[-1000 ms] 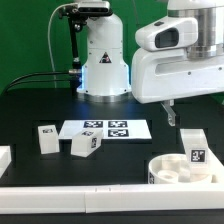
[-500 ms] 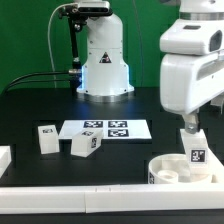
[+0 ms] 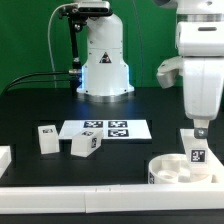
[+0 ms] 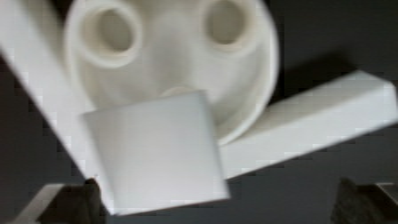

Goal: Assemble stool

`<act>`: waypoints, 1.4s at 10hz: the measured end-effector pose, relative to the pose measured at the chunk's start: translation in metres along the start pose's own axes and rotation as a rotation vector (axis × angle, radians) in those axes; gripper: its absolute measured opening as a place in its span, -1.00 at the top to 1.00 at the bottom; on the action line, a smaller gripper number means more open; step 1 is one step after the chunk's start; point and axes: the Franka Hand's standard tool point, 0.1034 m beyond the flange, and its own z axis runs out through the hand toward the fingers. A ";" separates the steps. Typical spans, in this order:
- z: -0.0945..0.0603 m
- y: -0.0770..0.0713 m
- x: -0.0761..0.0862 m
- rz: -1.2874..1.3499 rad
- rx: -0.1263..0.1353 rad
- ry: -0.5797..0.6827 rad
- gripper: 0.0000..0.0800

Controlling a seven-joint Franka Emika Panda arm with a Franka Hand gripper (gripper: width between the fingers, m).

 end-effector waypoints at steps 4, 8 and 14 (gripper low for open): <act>0.014 0.004 -0.002 -0.138 -0.001 -0.011 -0.62; 0.020 0.001 -0.002 -0.059 0.003 -0.012 -0.32; 0.019 0.001 -0.003 0.377 0.014 -0.014 0.17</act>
Offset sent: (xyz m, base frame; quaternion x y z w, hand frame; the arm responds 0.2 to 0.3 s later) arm -0.0089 0.0118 -0.0210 -0.0079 0.0183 -0.0317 0.9993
